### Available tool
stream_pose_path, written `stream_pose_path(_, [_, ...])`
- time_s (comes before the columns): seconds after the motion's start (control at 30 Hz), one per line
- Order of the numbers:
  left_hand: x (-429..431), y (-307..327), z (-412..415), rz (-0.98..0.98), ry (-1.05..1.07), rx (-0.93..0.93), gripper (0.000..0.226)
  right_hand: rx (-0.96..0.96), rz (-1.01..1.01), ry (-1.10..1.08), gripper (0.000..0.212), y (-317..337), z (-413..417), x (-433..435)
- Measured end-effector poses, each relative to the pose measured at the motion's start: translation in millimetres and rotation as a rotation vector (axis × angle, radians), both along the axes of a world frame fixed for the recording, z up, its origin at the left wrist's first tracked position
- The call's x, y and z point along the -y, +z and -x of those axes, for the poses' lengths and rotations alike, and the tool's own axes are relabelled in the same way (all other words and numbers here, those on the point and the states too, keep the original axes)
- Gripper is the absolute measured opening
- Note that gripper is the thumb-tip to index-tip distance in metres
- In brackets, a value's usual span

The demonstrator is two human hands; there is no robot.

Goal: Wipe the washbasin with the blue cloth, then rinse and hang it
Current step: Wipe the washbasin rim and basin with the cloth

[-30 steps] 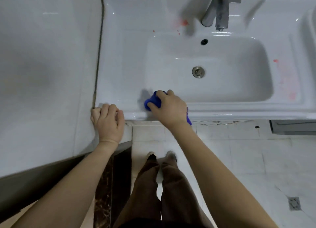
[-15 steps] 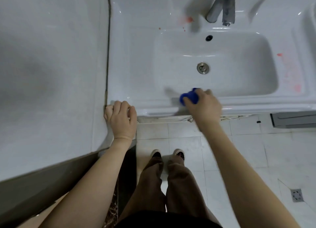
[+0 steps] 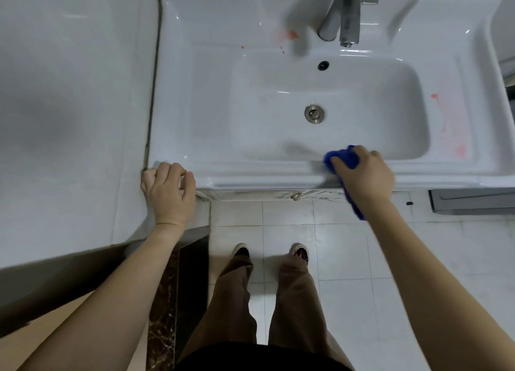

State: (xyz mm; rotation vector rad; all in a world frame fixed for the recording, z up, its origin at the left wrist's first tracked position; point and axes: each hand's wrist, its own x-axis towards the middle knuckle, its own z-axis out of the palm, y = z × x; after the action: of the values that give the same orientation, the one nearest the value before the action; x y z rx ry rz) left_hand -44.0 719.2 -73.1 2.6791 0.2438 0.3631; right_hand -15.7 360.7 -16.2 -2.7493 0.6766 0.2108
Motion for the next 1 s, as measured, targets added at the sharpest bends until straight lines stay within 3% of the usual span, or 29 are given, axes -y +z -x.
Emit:
stream_pose_path(0.17, [10, 12, 3, -0.016, 0.013, -0.068, 0.022, 0.055, 0.017, 0.050, 0.039, -6, 3, -8])
stream_pose_path(0.37, [96, 21, -1, -0.108, -0.203, -0.201, 0.023, 0.014, -0.118, 0.393, 0.036, -3, -4, -80])
stream_pose_path(0.53, [119, 17, -6, 0.011, -0.096, -0.163, 0.032, -0.011, -0.134, 0.314, 0.041, -1, -4, 30])
stream_pose_path(0.73, [124, 14, -8, -0.008, -0.033, -0.176, 0.023, -0.054, 0.010, 0.044, 0.044, 7, -3, 162])
stream_pose_path(0.83, [126, 16, -9, -0.008, -0.020, -0.202, 0.020, -0.012, 0.015, 0.102, 0.038, -2, -2, 118])
stream_pose_path(1.0, [120, 15, -8, 0.010, -0.067, -0.222, 0.025, -0.012, -0.115, 0.435, 0.034, -3, -8, -25])
